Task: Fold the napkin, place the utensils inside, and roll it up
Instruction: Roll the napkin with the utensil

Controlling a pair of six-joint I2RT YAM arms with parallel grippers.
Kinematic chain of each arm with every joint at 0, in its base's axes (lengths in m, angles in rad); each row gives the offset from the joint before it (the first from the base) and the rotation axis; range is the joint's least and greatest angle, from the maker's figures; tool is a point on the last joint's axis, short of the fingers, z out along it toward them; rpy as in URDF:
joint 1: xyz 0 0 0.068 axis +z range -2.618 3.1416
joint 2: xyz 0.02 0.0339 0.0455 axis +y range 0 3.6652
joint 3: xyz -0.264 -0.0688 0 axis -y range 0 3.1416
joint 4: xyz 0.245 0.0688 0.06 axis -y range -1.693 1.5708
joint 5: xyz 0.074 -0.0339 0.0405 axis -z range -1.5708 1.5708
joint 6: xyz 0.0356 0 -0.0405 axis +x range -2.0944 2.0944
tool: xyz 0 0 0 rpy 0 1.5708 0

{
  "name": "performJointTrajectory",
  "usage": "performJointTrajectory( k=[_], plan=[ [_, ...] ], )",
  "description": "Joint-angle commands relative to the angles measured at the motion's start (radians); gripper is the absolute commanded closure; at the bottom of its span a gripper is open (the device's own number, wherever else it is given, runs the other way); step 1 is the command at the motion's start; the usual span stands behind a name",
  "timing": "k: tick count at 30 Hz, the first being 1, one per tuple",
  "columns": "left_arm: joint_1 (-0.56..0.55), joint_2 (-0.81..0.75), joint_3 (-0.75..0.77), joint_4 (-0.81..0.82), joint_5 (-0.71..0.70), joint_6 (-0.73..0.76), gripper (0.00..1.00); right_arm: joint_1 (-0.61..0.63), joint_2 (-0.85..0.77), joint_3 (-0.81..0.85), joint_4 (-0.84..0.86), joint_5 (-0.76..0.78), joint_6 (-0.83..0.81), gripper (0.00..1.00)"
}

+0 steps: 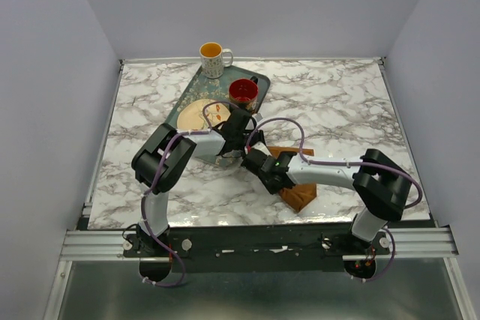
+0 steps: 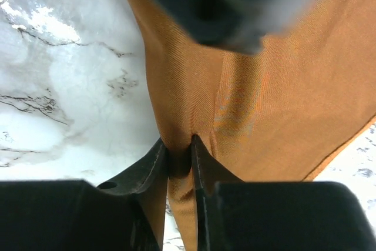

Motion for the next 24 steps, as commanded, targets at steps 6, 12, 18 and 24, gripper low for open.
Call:
performJointTrajectory(
  k=[6,12,18,24],
  plan=[
    [0.080,-0.037,0.059,-0.168,-0.036,0.083,0.53,-0.087,-0.071,-0.141,0.165,-0.201,0.050,0.92],
    [0.131,-0.097,0.154,-0.261,-0.029,0.135,0.46,-0.156,-0.121,-0.202,0.263,-0.355,0.053,0.99],
    [0.137,-0.189,0.174,-0.306,-0.037,0.152,0.44,-0.267,-0.181,-0.303,0.434,-0.629,0.076,0.99],
    [0.111,-0.281,0.064,-0.314,-0.069,0.156,0.42,-0.399,-0.171,-0.460,0.703,-0.881,0.122,0.99]
  ],
)
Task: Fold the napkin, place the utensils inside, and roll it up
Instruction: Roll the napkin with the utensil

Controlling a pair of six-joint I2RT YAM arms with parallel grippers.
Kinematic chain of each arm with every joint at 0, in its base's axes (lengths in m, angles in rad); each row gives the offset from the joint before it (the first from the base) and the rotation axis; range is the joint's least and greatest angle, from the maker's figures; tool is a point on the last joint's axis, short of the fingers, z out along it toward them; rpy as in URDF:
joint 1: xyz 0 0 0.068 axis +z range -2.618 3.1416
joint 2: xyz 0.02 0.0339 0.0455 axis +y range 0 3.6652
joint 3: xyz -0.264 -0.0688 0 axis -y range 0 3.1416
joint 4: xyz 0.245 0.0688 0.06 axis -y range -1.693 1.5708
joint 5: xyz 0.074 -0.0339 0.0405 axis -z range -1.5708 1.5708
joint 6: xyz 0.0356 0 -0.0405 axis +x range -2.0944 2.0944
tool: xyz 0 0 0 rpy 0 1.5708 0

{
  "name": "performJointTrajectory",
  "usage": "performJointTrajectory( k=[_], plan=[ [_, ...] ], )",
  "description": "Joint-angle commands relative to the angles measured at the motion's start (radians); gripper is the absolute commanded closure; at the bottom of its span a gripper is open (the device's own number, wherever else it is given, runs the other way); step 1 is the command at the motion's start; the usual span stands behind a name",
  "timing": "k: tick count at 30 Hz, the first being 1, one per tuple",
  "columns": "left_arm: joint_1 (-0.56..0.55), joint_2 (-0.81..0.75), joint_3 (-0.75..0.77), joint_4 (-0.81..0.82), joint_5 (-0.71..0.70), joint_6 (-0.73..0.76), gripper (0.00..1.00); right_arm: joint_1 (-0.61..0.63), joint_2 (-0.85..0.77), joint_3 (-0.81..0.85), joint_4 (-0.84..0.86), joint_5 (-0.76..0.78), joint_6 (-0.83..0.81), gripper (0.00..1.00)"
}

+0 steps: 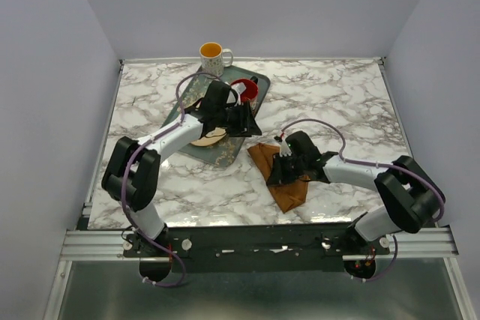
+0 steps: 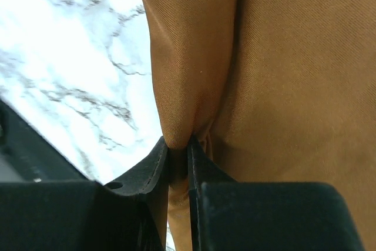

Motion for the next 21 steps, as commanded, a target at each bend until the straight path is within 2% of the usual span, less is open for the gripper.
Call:
performJointTrajectory(
  k=[1,9,18,21],
  plan=[
    [-0.030,-0.087,-0.104,-0.042,-0.058,0.012,0.41,-0.081,0.054,-0.135,0.258,-0.307,0.053,0.99],
    [-0.146,-0.110,-0.199,-0.041,-0.138,-0.109,0.39,-0.141,0.152,-0.231,0.490,-0.490,0.159,0.99],
    [-0.192,-0.157,-0.224,-0.114,-0.294,-0.203,0.37,-0.227,0.201,-0.230,0.447,-0.554,0.126,0.99],
    [-0.197,-0.132,-0.222,-0.116,-0.293,-0.230,0.38,-0.237,0.218,-0.213,0.421,-0.573,0.110,0.99]
  ],
)
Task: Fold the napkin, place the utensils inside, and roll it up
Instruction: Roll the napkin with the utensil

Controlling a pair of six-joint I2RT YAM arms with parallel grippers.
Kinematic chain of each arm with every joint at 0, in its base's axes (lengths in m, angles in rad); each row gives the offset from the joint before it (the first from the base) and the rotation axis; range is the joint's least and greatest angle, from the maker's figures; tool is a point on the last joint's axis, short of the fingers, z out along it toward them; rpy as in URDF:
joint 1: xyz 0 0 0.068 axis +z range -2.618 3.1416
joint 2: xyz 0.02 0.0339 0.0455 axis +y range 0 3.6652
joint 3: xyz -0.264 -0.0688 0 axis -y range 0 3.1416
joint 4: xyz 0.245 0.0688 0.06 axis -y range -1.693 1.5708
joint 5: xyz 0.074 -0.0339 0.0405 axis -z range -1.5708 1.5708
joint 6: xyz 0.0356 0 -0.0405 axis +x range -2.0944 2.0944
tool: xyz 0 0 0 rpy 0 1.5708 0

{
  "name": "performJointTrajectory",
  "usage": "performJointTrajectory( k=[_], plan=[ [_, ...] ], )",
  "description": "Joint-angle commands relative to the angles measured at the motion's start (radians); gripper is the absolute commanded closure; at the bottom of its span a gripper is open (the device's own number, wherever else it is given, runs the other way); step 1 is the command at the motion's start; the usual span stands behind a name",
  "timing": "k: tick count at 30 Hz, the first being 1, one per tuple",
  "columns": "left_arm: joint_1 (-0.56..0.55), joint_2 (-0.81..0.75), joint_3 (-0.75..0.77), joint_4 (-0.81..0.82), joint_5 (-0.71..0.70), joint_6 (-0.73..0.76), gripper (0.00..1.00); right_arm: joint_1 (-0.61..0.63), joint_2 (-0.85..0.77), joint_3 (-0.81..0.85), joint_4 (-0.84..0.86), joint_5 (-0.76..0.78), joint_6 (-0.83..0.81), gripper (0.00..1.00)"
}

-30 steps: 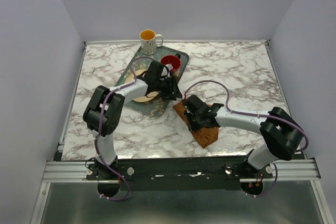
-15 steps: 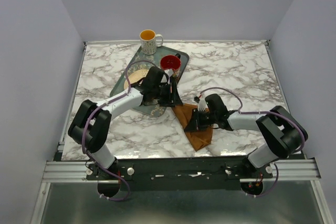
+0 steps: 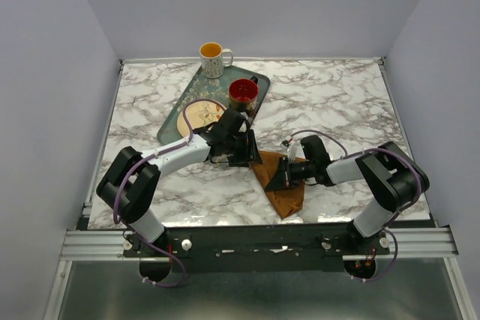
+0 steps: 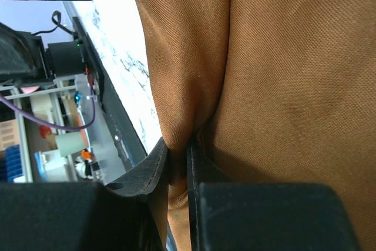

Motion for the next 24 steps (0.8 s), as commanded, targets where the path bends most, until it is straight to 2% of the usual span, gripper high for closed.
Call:
performJointTrajectory(
  k=[1,5,9,14,24],
  plan=[
    [-0.013,0.001,-0.001,-0.046,-0.060,-0.053,0.38,-0.021,0.053,-0.004,-0.094,-0.006,-0.045,0.99],
    [-0.016,0.063,0.007,-0.026,-0.049,-0.059,0.39,-0.024,0.051,-0.003,-0.102,-0.006,-0.045,0.99],
    [-0.025,0.081,0.018,0.018,-0.056,-0.059,0.34,-0.026,0.042,0.014,-0.125,-0.009,-0.055,0.99],
    [-0.027,0.124,0.030,0.014,-0.072,-0.093,0.34,-0.026,0.031,0.045,-0.158,-0.012,-0.065,0.99],
    [-0.028,0.222,0.053,0.005,-0.139,-0.148,0.40,-0.026,0.019,0.079,-0.238,0.003,-0.111,0.96]
  ],
)
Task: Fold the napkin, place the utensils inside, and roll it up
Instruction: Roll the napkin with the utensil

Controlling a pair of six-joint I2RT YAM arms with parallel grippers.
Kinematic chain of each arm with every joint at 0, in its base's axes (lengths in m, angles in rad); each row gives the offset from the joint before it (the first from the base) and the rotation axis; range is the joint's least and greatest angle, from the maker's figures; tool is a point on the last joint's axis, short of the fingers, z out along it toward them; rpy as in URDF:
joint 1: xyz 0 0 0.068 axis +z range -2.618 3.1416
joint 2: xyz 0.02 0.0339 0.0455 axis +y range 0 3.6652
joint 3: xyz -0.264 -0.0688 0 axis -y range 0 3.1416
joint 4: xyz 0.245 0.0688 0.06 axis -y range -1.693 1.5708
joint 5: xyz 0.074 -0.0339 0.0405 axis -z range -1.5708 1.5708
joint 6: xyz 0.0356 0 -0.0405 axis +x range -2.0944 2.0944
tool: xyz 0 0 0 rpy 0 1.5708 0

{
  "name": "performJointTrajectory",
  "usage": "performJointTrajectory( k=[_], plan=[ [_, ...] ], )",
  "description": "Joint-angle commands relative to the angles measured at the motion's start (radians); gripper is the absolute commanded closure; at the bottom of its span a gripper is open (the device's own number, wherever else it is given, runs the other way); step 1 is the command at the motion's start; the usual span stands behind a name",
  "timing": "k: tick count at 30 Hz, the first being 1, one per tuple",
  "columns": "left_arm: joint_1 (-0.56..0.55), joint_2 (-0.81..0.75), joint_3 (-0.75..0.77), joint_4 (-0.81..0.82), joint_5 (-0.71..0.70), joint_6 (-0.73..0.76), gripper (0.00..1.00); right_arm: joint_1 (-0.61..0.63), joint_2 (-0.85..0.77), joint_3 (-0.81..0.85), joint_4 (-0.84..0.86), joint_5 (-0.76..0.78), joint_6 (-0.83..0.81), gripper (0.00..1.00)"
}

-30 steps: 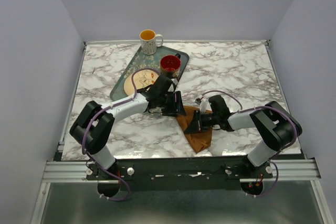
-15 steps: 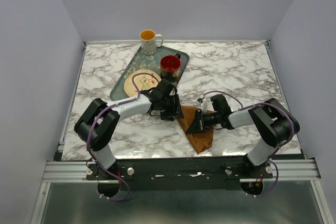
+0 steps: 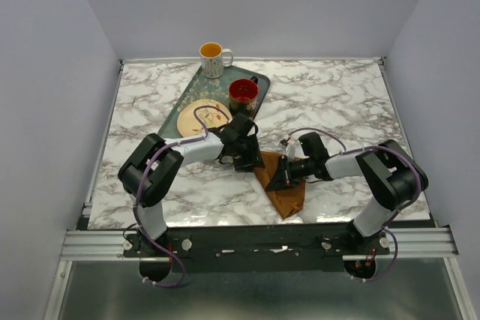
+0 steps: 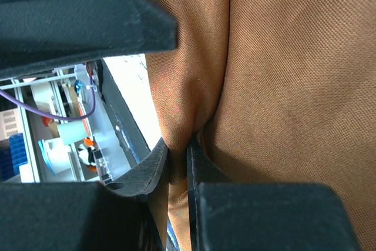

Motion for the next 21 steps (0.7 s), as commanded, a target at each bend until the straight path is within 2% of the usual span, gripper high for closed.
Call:
performJointTrajectory(
  k=[1,6,11,16,21],
  plan=[
    [-0.005,0.061,0.019,-0.007,-0.080,-0.021,0.41,-0.003,-0.005,0.021,-0.123,0.063,-0.053,0.95],
    [-0.006,0.078,0.025,-0.010,-0.089,-0.018,0.46,-0.005,-0.049,0.050,-0.206,0.108,-0.089,0.83],
    [-0.009,0.084,0.022,-0.008,-0.089,-0.018,0.56,-0.003,-0.119,0.143,-0.451,0.249,-0.192,0.68],
    [-0.025,0.084,0.034,-0.011,-0.099,-0.023,0.57,0.019,-0.172,0.229,-0.658,0.384,-0.257,0.58],
    [-0.031,0.091,0.046,-0.019,-0.096,-0.027,0.57,0.101,-0.244,0.295,-0.767,0.568,-0.243,0.50]
  ],
)
